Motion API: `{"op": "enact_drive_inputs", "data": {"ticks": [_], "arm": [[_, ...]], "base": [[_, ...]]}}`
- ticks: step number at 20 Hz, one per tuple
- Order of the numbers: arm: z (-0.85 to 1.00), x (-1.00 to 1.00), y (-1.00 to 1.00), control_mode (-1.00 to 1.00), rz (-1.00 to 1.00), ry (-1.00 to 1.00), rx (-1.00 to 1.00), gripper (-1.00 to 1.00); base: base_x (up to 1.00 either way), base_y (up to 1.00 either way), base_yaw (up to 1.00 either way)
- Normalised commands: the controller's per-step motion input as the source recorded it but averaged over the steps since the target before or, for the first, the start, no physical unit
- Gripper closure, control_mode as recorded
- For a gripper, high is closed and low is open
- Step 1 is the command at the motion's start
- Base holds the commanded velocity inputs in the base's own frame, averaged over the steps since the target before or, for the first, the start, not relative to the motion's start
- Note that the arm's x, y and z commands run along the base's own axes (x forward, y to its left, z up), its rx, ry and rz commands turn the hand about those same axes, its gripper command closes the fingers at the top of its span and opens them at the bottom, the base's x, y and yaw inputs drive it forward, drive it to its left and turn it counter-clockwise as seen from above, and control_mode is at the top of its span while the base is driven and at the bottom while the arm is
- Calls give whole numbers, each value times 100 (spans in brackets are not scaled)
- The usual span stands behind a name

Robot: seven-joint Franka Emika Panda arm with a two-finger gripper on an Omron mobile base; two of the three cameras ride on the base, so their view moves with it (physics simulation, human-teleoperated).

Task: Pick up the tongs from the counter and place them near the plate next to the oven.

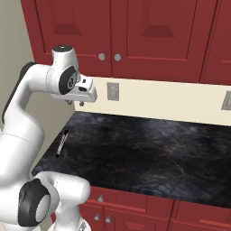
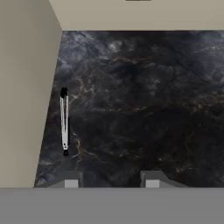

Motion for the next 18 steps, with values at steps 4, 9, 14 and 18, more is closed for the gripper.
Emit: {"op": "enact_drive_inputs", "data": {"ticks": [4,9,14,18], "arm": [[-6,-2,3,-100,5,-4,0,-100],[-35,-2,2,-100,24,0,0,-100],[-49,-8,10,-100,30,0,1,-100],[-63,-10,8,-100,30,-7,5,-100]], "base": [[0,0,0],[0,0,0],[0,0,0],[0,0,0]]}}
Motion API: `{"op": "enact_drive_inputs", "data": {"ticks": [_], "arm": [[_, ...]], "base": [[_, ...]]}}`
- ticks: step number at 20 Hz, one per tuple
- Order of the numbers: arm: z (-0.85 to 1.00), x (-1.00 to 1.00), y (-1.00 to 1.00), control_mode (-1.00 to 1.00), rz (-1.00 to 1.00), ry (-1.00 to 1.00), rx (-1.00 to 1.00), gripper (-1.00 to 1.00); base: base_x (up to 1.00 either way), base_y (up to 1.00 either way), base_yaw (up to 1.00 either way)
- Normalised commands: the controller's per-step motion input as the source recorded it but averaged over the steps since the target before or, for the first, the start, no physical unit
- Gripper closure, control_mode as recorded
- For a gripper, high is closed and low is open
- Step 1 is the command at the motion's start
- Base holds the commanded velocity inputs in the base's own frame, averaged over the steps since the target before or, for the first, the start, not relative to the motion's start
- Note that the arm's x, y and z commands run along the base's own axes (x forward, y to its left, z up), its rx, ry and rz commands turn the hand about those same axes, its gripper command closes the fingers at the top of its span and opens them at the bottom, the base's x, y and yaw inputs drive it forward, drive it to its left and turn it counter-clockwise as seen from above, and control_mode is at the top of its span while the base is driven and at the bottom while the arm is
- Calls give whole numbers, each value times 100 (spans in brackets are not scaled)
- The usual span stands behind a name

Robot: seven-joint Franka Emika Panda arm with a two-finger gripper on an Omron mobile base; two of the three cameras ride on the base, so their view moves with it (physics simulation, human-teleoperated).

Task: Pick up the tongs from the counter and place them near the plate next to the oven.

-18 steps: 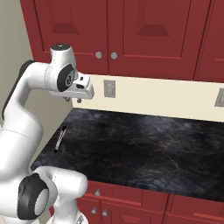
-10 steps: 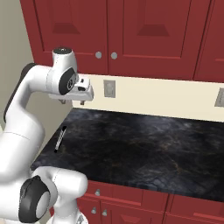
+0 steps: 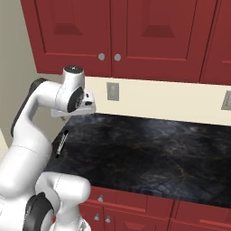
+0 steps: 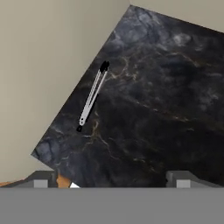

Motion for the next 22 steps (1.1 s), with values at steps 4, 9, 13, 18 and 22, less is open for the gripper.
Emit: {"op": "enact_drive_inputs", "data": {"ticks": [4,9,13,18,22], "arm": [[-66,0,17,-100,20,-3,6,-100],[-74,0,31,-100,11,0,10,-100],[-60,0,38,-100,1,-3,8,-100],[-48,2,38,-100,0,-1,7,-100],[-45,11,35,-100,0,0,7,-100]], "base": [[0,0,0],[0,0,0],[0,0,0],[0,0,0],[0,0,0]]}}
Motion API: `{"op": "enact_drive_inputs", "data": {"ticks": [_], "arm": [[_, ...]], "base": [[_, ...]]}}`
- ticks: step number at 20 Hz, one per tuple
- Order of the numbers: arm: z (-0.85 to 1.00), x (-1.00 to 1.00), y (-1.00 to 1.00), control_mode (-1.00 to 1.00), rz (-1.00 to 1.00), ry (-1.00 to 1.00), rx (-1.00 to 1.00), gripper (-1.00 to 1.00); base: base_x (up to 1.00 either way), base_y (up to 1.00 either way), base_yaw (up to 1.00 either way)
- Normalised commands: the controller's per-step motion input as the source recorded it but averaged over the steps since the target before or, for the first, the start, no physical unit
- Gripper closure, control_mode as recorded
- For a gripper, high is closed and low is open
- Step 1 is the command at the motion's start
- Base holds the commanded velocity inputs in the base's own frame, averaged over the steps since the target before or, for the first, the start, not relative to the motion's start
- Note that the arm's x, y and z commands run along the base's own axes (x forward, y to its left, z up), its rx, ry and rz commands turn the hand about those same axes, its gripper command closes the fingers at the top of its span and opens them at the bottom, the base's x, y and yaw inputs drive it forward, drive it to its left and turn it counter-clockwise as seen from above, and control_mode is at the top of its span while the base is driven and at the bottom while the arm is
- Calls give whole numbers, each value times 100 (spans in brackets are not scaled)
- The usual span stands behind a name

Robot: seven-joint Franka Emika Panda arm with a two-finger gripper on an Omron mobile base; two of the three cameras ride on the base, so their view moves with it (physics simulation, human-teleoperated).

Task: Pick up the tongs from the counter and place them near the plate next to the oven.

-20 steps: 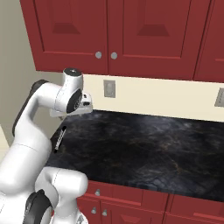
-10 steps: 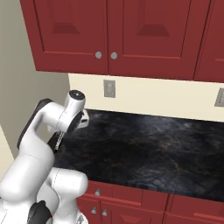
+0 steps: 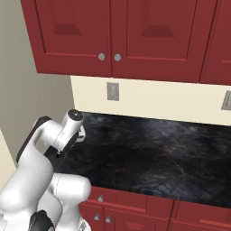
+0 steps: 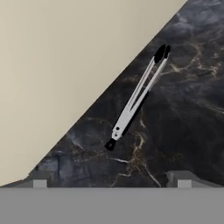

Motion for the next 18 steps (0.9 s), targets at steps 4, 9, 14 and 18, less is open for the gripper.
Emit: {"op": "enact_drive_inputs", "data": {"ticks": [4,9,14,18], "arm": [[-23,14,28,-100,0,1,2,-100],[-19,14,28,-100,0,3,0,-100],[-41,17,9,-100,0,1,0,-100],[-37,23,2,-100,0,0,0,-100]], "base": [[0,0,0],[0,0,0],[0,0,0],[0,0,0]]}}
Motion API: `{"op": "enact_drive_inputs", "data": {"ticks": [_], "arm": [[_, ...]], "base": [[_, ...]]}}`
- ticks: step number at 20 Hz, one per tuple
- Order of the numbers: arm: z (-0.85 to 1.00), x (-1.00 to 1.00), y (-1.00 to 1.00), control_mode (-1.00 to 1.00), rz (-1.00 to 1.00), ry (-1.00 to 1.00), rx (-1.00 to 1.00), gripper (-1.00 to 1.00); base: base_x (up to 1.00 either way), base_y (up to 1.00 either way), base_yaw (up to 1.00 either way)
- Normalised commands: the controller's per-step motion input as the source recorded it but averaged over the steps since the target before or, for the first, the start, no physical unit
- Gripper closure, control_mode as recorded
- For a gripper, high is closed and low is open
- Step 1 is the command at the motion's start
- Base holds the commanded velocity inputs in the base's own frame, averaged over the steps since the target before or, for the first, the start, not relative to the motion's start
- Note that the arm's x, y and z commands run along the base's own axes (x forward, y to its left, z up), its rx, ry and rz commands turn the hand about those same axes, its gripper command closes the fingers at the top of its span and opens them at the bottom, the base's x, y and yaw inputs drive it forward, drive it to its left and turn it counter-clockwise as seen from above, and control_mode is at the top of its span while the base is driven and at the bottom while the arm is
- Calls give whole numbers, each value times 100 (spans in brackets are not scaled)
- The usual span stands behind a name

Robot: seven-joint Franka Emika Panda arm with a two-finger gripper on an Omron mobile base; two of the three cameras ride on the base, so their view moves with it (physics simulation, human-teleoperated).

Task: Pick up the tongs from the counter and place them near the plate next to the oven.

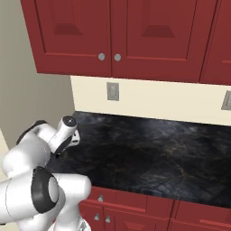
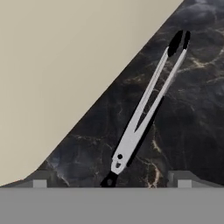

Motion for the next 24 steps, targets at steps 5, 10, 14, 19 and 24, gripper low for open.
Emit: {"op": "enact_drive_inputs", "data": {"ticks": [5,10,14,19,24], "arm": [[-42,21,7,-100,0,0,0,-100],[-44,20,16,-100,0,0,0,-100],[-57,18,18,-100,0,0,0,-100],[-73,8,3,-100,0,0,0,-100],[-55,-5,-23,-100,-4,5,5,100]], "base": [[0,0,0],[0,0,0],[0,0,0],[0,0,0],[0,0,0]]}}
